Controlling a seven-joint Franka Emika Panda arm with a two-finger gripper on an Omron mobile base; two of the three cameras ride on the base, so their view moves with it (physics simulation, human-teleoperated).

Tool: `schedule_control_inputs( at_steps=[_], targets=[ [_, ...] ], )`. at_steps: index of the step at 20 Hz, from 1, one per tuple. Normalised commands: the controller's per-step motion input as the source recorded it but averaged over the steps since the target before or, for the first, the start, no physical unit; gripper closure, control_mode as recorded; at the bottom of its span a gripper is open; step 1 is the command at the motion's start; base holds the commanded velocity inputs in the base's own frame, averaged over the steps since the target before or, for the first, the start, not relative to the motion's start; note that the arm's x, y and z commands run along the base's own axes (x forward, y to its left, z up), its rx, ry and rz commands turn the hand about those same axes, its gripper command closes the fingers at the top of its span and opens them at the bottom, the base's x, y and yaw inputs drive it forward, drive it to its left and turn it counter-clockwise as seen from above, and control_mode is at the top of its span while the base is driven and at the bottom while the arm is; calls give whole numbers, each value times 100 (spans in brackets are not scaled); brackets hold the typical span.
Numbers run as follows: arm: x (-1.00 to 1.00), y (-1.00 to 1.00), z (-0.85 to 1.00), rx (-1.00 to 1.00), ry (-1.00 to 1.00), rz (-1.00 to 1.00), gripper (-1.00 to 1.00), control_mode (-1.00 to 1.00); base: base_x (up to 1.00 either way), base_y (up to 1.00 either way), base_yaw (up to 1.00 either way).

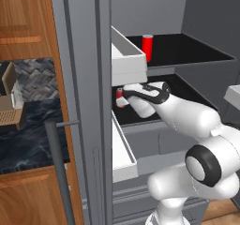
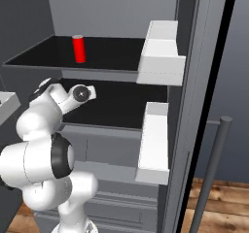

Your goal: Open the fridge, grab two sodas, and place both sodas inside the bowl with ice on the dining counter.

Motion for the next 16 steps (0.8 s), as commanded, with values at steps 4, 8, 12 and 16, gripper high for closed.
schedule_control_inputs(
  at_steps=[4,8,12,16],
  targets=[
    [15,4,-8,0,0,0,-100,-100,0,0,0],
    [5,17,-4,0,0,0,-100,-100,0,0,0],
    [5,17,-4,0,0,0,-100,-100,0,0,0],
    [11,8,-1,0,0,0,-100,-100,0,0,0]
  ],
)
